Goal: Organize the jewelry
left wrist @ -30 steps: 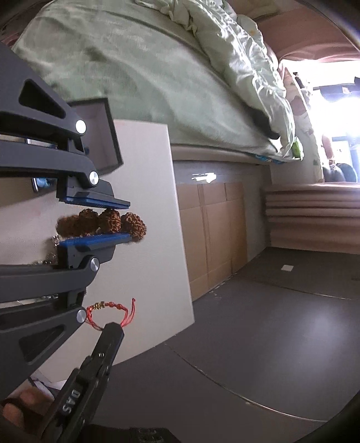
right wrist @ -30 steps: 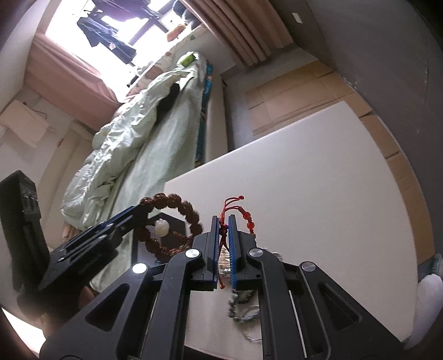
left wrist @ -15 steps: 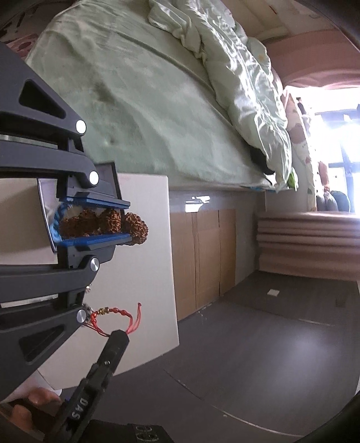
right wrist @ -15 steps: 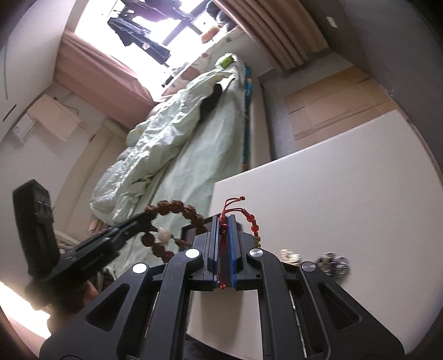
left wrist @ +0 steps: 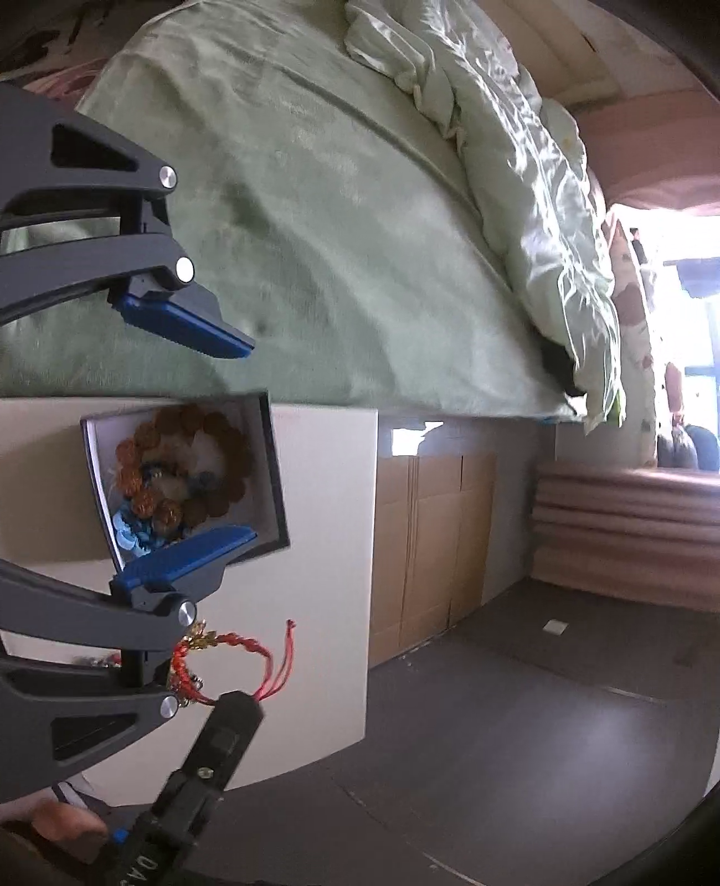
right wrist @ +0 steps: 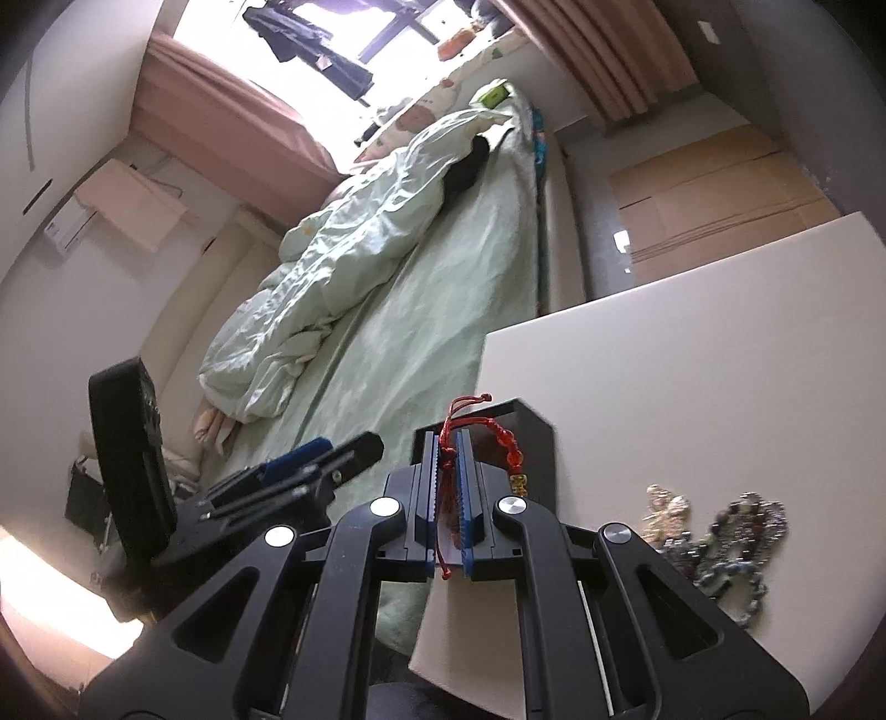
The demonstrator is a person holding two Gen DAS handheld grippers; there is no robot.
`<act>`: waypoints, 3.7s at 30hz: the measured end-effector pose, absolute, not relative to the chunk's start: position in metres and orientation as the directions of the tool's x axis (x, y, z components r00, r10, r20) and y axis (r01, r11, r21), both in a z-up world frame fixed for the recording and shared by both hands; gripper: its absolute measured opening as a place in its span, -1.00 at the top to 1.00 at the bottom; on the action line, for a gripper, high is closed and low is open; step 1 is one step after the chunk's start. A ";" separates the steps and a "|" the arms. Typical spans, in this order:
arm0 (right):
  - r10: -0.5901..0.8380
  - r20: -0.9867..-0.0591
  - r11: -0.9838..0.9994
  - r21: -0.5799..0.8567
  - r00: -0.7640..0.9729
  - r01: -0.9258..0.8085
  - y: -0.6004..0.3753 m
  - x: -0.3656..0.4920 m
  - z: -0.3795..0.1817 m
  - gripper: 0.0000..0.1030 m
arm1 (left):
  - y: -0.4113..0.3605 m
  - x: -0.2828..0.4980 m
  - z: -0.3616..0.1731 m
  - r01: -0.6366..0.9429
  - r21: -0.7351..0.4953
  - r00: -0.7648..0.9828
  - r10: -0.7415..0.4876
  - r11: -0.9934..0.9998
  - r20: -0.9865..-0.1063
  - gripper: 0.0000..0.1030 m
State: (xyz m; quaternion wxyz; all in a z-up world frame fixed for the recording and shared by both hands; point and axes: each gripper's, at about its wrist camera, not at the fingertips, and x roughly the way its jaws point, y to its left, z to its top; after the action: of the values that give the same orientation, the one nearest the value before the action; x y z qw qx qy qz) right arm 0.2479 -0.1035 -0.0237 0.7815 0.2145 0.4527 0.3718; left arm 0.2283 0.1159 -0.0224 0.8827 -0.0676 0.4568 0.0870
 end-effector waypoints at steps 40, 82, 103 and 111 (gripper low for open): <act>0.616 -0.719 0.770 0.466 0.320 -0.436 -0.170 0.234 -0.032 -0.58 | 0.090 0.188 -0.013 -0.191 -0.162 0.625 -0.008 0.968 -0.780 -0.55; 0.389 -0.838 0.920 0.331 0.382 -0.211 -0.252 0.181 -0.096 -0.14 | -0.051 0.206 -0.149 0.024 -0.235 0.381 -0.227 0.972 -0.896 0.85; 0.319 -0.866 0.876 0.114 0.385 -0.469 -0.174 0.149 -0.112 -0.54 | 0.000 0.177 -0.077 0.020 -0.404 0.573 -0.342 0.914 -0.745 0.88; 0.288 -0.878 0.868 0.072 0.382 -0.491 -0.154 0.149 -0.125 -0.53 | 0.018 0.164 -0.070 0.000 -0.411 0.591 -0.331 0.912 -0.736 0.88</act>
State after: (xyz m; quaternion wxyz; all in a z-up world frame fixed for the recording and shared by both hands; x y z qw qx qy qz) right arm 0.1487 -0.1545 -0.1250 0.8251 -0.1007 0.5033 0.2362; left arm 0.1641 0.0185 -0.0695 0.8720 -0.1874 0.4422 -0.0948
